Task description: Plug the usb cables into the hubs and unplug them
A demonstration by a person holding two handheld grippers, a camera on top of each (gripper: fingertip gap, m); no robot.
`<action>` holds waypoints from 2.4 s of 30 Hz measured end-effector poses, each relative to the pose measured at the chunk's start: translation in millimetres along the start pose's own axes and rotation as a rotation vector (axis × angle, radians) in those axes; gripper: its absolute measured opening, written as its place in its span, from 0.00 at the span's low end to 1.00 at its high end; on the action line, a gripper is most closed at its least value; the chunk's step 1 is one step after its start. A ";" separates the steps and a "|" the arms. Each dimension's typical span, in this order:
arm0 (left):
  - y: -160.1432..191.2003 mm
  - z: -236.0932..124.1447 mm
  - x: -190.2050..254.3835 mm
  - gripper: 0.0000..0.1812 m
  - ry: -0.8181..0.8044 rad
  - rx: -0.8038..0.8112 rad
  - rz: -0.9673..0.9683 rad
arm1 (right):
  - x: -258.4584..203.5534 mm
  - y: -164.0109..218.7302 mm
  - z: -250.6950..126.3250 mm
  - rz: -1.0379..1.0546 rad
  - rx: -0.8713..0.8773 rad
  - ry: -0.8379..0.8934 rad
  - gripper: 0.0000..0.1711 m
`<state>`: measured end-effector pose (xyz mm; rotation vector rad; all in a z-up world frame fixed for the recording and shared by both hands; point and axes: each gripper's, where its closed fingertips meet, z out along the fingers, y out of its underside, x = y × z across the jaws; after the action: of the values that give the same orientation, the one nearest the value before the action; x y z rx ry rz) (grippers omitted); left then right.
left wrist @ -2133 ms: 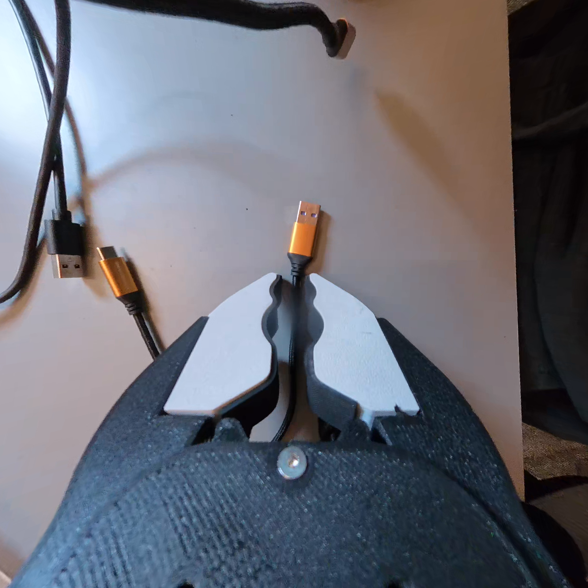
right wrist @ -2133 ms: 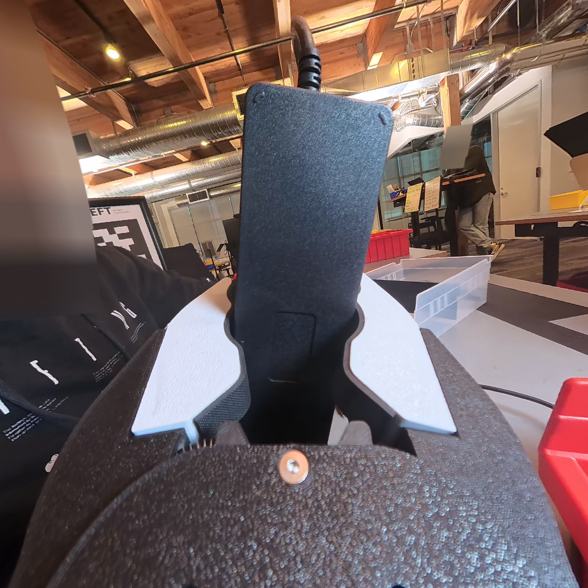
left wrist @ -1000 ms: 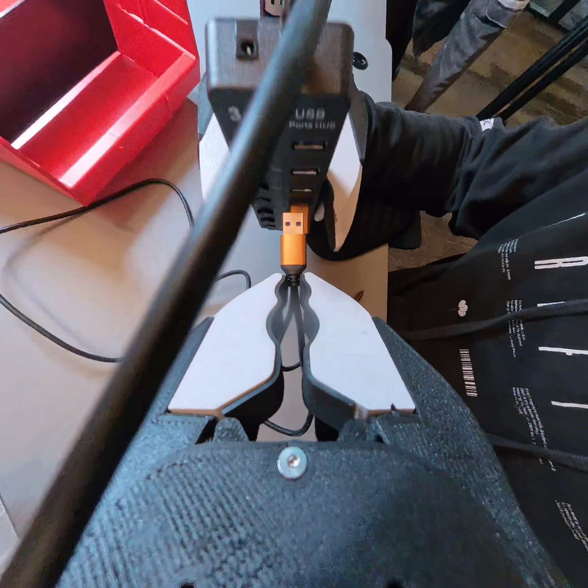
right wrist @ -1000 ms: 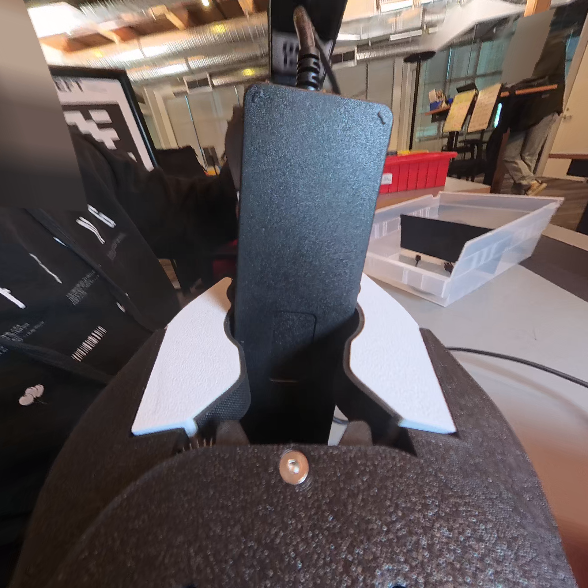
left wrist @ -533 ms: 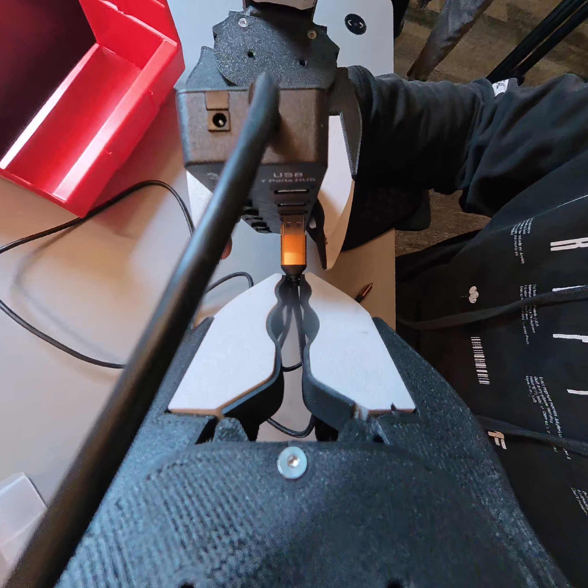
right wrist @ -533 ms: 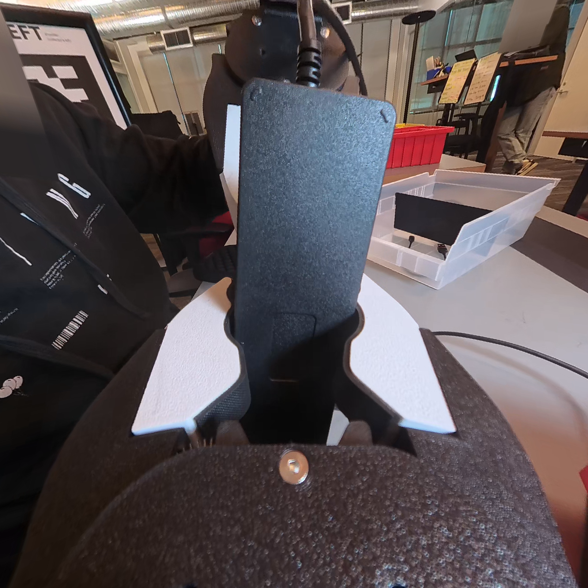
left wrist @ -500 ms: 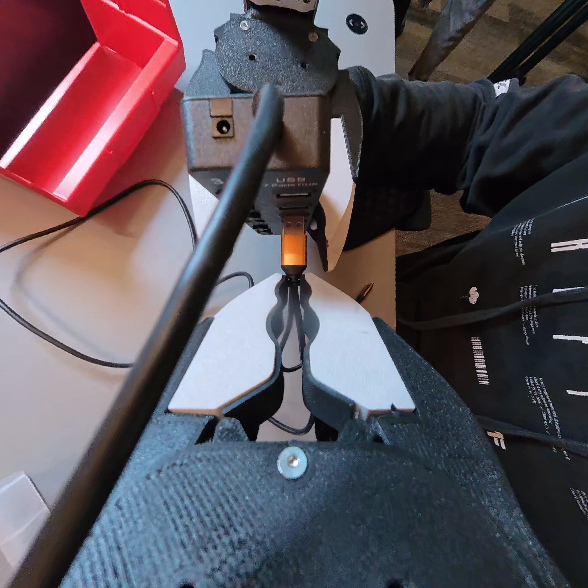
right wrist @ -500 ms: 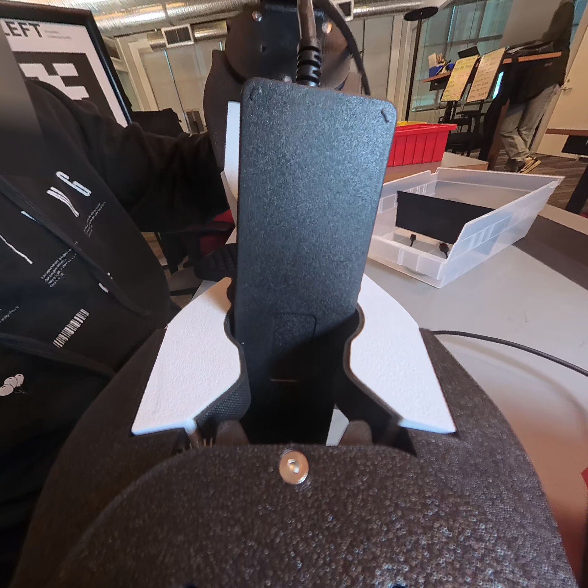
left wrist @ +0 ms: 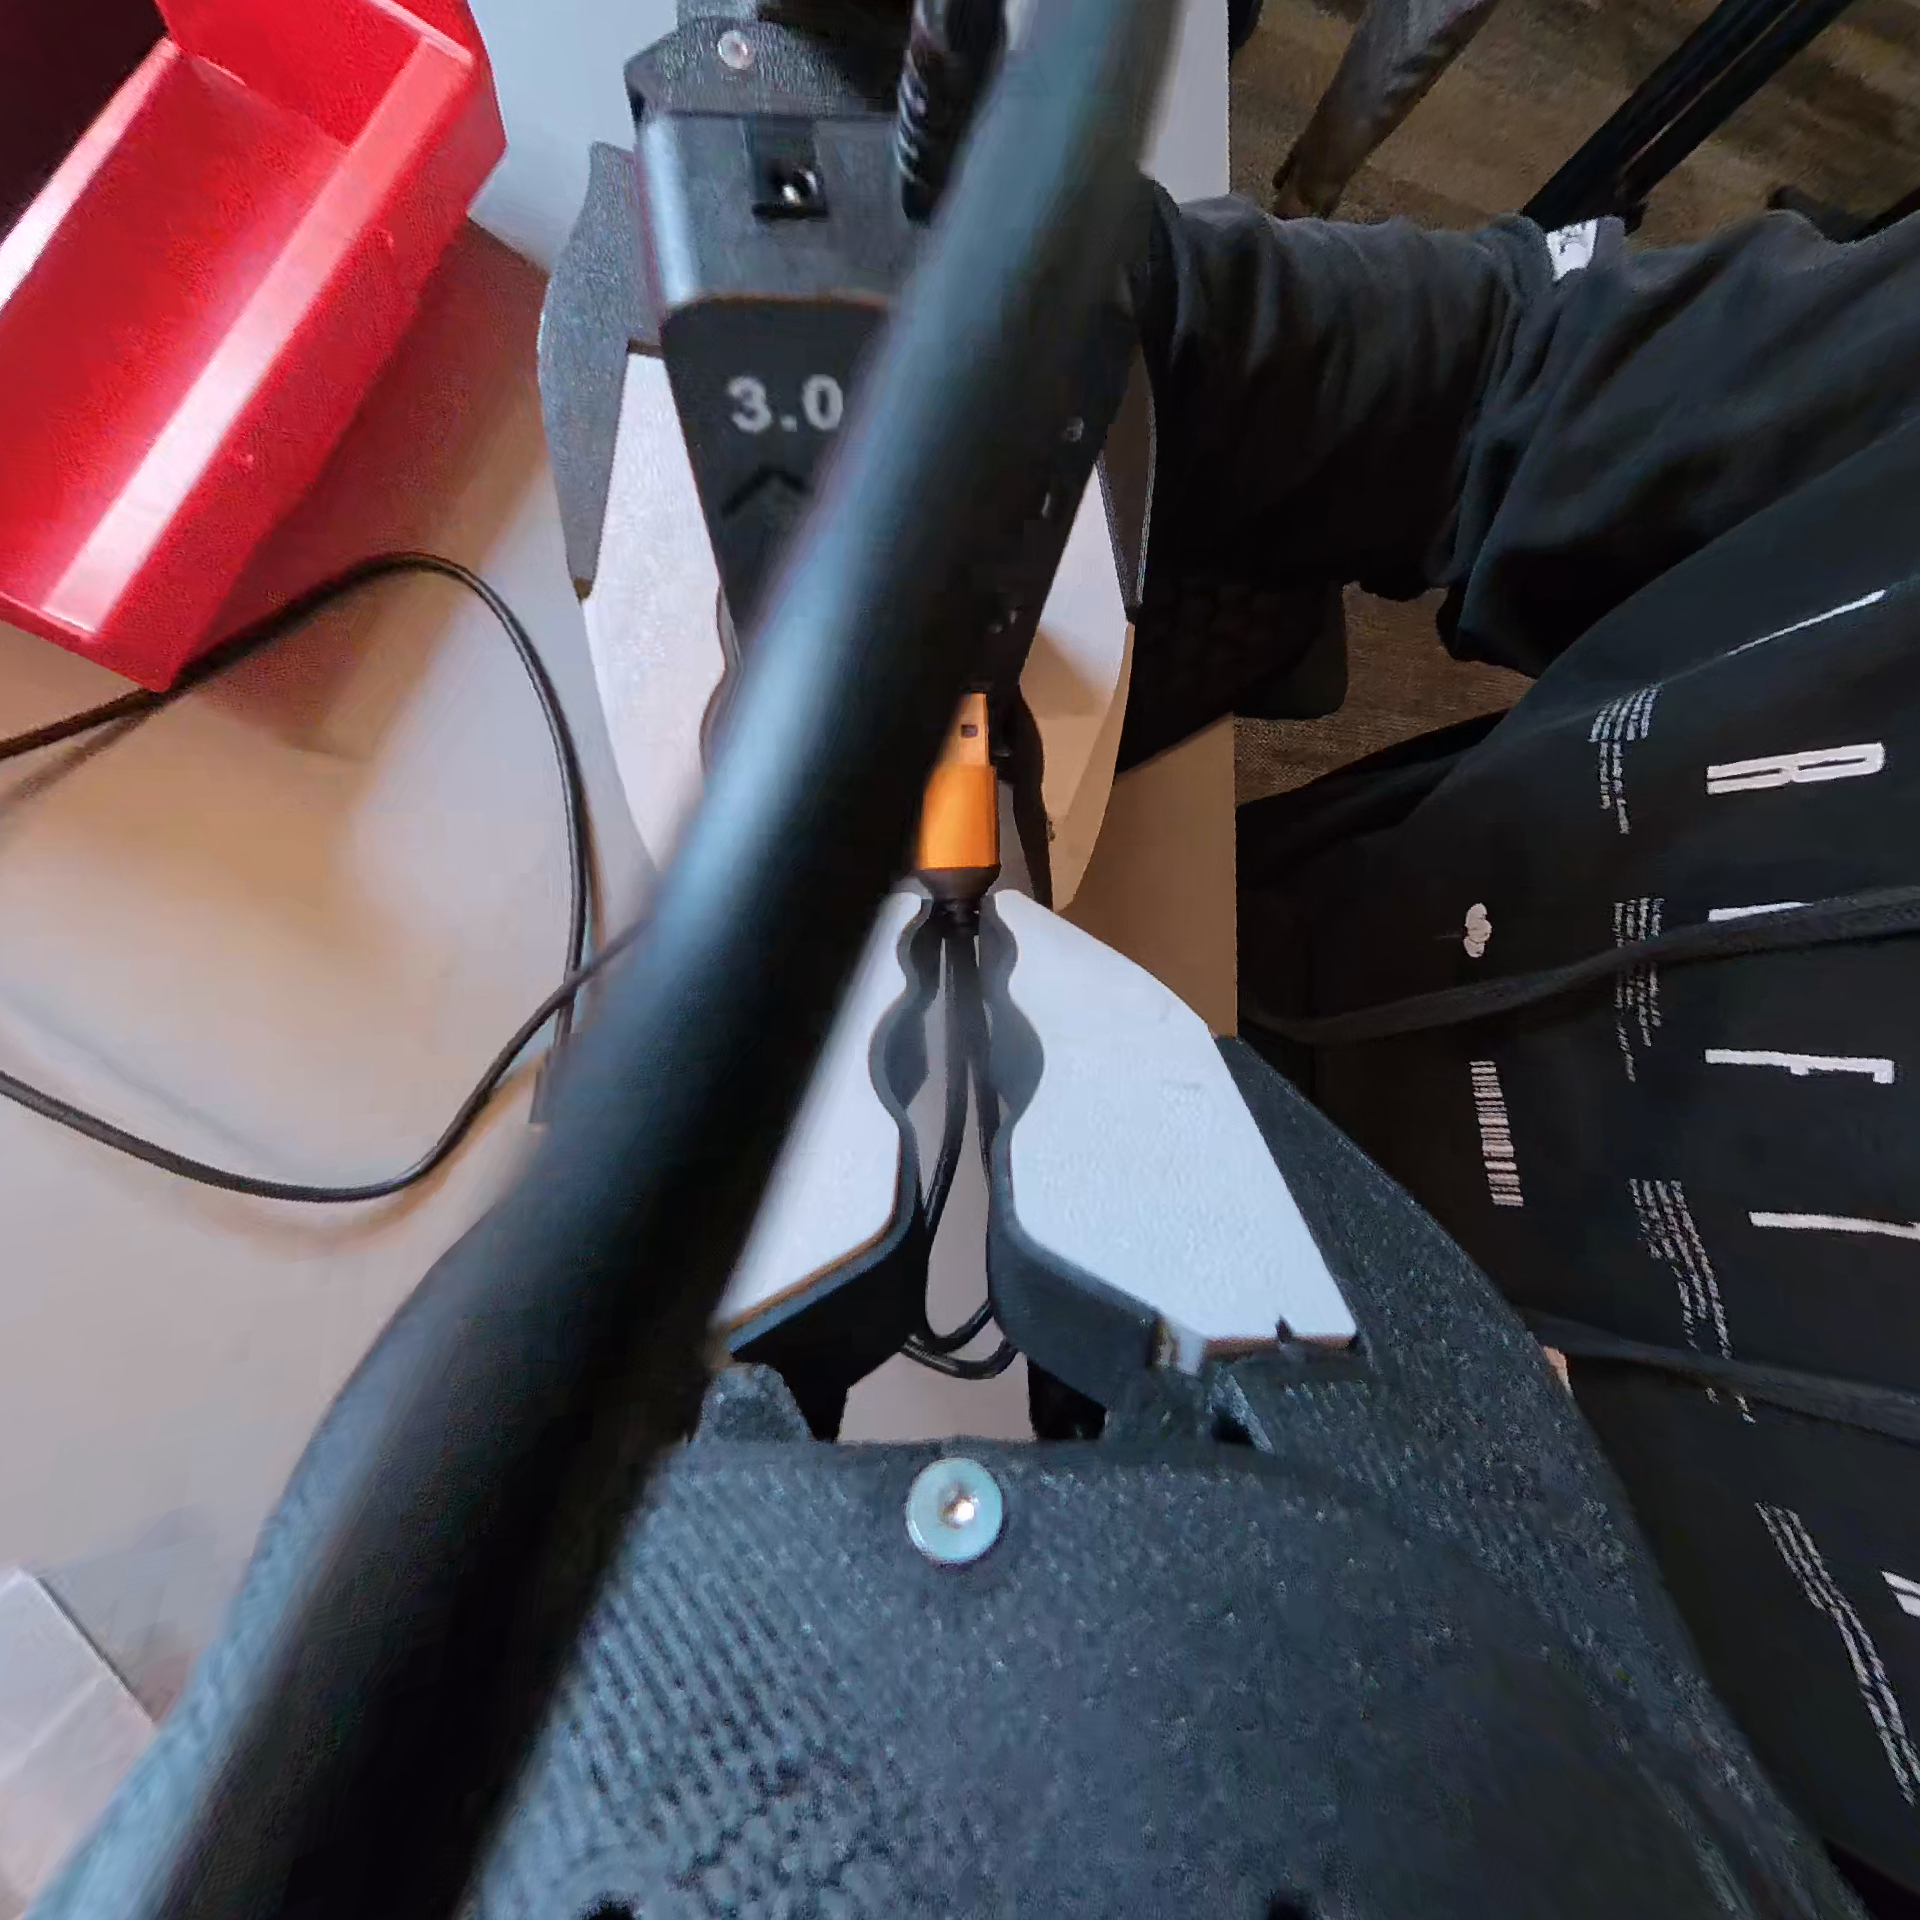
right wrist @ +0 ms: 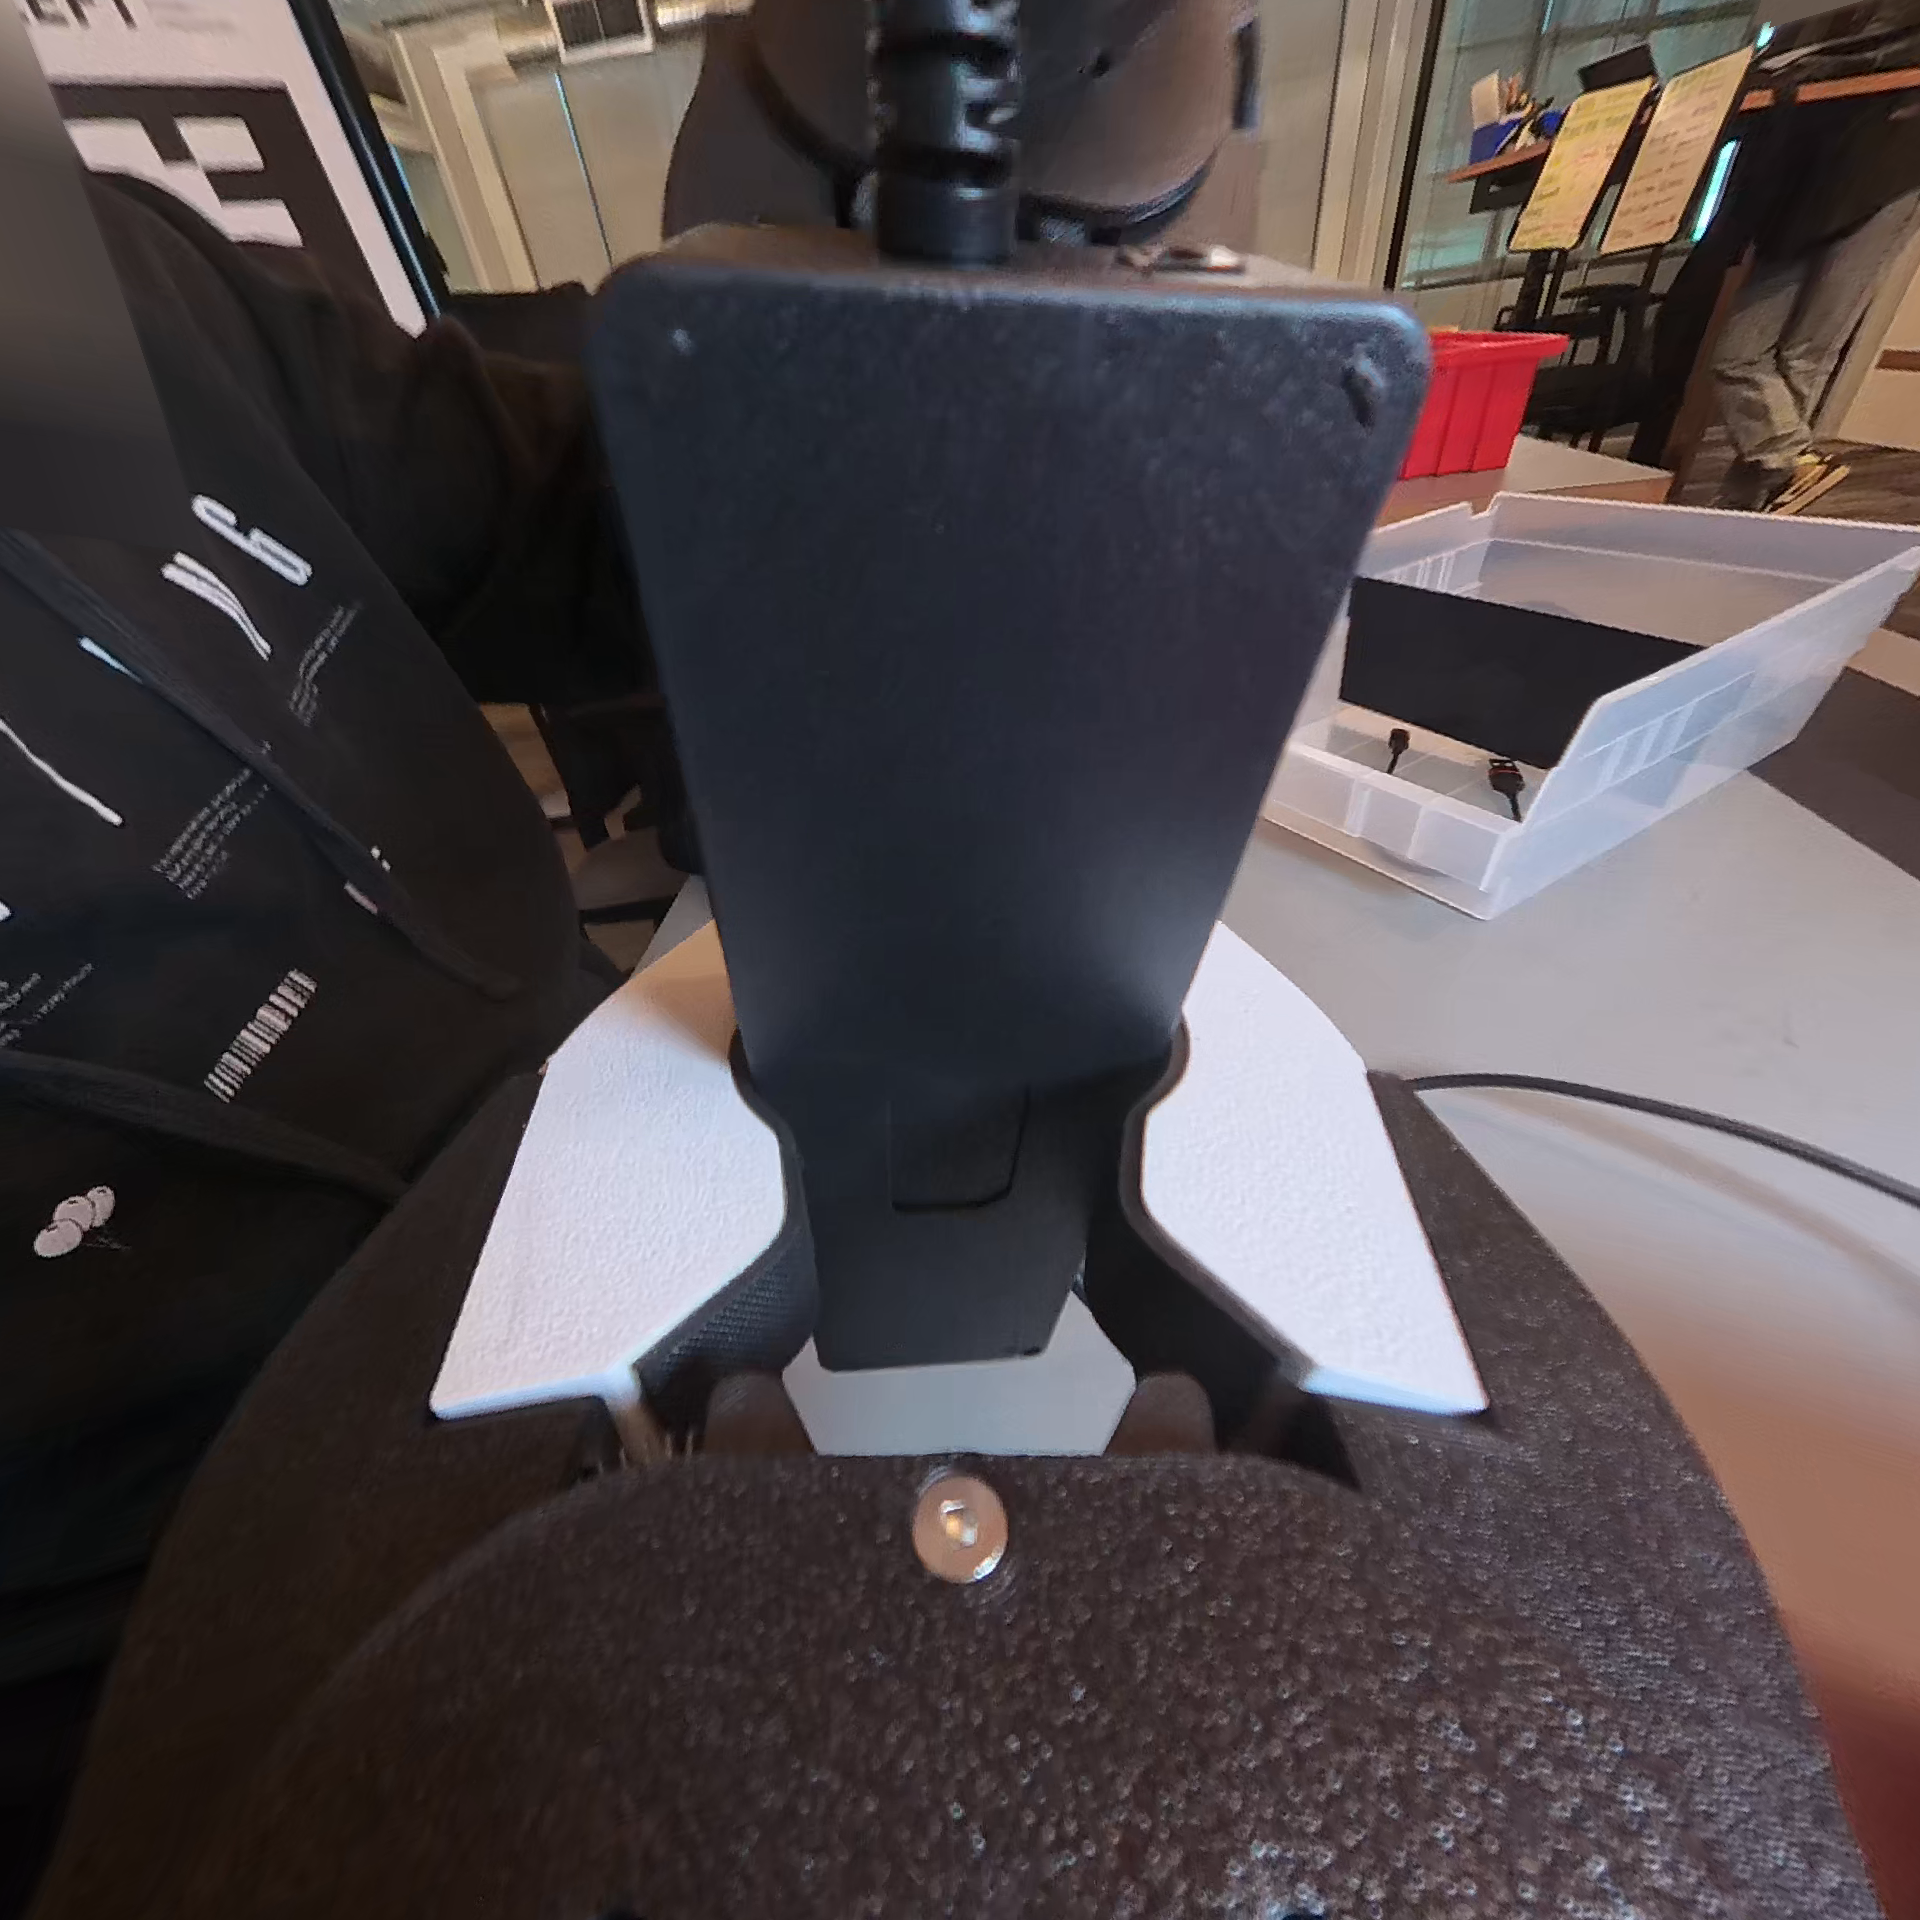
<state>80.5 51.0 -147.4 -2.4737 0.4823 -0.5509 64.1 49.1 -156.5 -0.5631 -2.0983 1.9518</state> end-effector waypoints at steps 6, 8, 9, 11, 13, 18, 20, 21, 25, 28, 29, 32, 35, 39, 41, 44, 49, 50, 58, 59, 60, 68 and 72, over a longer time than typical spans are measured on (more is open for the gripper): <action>11.2 1.2 2.2 0.04 -0.036 -0.115 0.033 | -2.6 8.9 6.4 -0.031 -0.078 0.012 0.38; 12.0 -0.4 1.8 0.04 -0.040 -0.135 0.029 | -1.4 11.8 6.8 -0.047 -0.112 0.034 0.38; 13.1 -1.2 1.7 0.04 -0.044 -0.153 0.033 | -1.1 14.5 7.4 -0.057 -0.135 0.042 0.38; 14.5 -2.4 2.6 0.04 -0.055 -0.185 0.044 | -1.8 17.3 8.8 -0.069 -0.157 0.046 0.38; 12.5 -3.7 4.7 0.04 -0.060 -0.192 0.049 | -3.0 15.6 8.5 -0.064 -0.148 0.038 0.38; 10.9 -3.4 7.7 0.04 -0.042 -0.188 0.039 | -5.2 15.3 8.5 -0.050 -0.134 0.016 0.38; 7.3 -7.5 10.2 0.04 -0.016 -0.159 0.024 | -6.4 15.2 9.4 -0.050 -0.130 0.008 0.38; 4.3 -10.3 10.5 0.04 -0.011 -0.139 0.016 | -6.4 15.6 10.0 -0.050 -0.130 0.007 0.38; 1.8 -14.1 12.2 0.05 -0.006 -0.126 0.016 | -10.7 14.5 14.2 -0.015 -0.086 -0.044 0.38; 3.9 -11.0 13.1 0.04 -0.003 -0.118 0.012 | -13.7 -0.9 11.1 0.027 0.020 -0.086 0.38; 4.0 -8.6 14.0 0.04 0.005 -0.108 0.010 | -15.2 -6.2 10.1 0.032 0.047 -0.096 0.38; 2.6 -8.9 15.0 0.04 0.010 -0.077 0.037 | -15.8 -7.2 8.5 0.014 0.040 -0.084 0.38; 0.4 -9.3 13.4 0.04 0.015 -0.022 0.048 | -15.1 -11.8 6.1 0.005 0.052 -0.071 0.38; 5.0 -5.0 13.1 0.04 0.016 0.039 0.107 | -17.9 -13.4 6.8 -0.008 0.058 -0.074 0.38; 6.7 -3.9 12.4 0.04 0.024 0.087 0.122 | -20.3 -17.7 6.1 -0.009 0.078 -0.084 0.38; 9.1 -3.1 12.4 0.04 0.024 0.146 0.151 | -21.6 -19.3 5.2 -0.020 0.080 -0.082 0.38; 10.2 -2.4 13.6 0.04 0.036 0.176 0.153 | -23.0 -19.7 5.6 -0.028 0.076 -0.083 0.38; 9.9 -2.3 13.6 0.04 0.036 0.178 0.156 | -22.9 -19.9 5.3 -0.029 0.076 -0.082 0.38; 7.7 -0.8 15.2 0.04 0.051 0.242 0.197 | -26.0 -23.0 4.7 -0.038 0.086 -0.087 0.38; 8.0 -0.4 15.5 0.04 0.053 0.247 0.197 | -26.4 -22.9 5.0 -0.038 0.086 -0.089 0.38; 8.3 -0.2 15.6 0.04 0.055 0.250 0.195 | -26.7 -22.8 5.1 -0.037 0.087 -0.092 0.38; 3.1 -4.0 21.1 0.04 0.073 0.261 0.140 | -29.2 -30.0 2.5 0.001 0.144 -0.129 0.39; 1.5 -7.6 23.9 0.04 0.092 0.275 0.119 | -27.8 -32.7 0.1 0.015 0.168 -0.130 0.39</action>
<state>96.9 35.9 -135.8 -2.1516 0.5473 -0.6388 85.0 35.9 -121.4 -0.4301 -1.9813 2.2012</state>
